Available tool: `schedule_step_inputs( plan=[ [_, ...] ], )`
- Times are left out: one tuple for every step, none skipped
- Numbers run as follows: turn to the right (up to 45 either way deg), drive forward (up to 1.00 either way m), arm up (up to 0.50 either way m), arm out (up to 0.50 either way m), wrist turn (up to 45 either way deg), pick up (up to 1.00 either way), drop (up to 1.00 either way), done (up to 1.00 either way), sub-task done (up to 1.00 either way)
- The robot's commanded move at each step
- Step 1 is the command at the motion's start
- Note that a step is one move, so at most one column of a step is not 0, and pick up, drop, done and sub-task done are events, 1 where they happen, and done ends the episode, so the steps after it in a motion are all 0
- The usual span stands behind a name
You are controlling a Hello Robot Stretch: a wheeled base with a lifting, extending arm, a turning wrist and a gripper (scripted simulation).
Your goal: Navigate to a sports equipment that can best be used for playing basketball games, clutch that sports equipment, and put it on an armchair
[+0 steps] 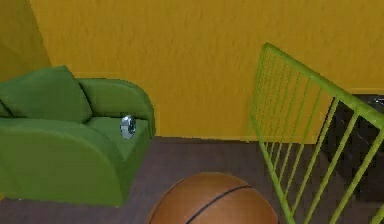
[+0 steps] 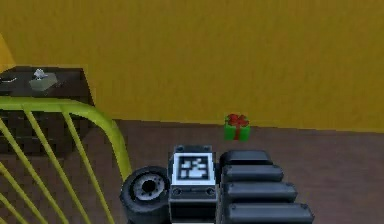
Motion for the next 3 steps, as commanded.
schedule_step_inputs(
  plan=[
    [0.0, 1.0, 0.0, 0.0, 0.0, 0.0, 0.0, 0.0, 0.0],
    [9.0, 0.0, 0.0, 0.0, 0.0, 0.0, 0.0, 0.0, 0.0],
    [0.0, 0.4, 0.0, 0.0, 0.0, 0.0, 0.0, 0.0, 0.0]
  ],
)
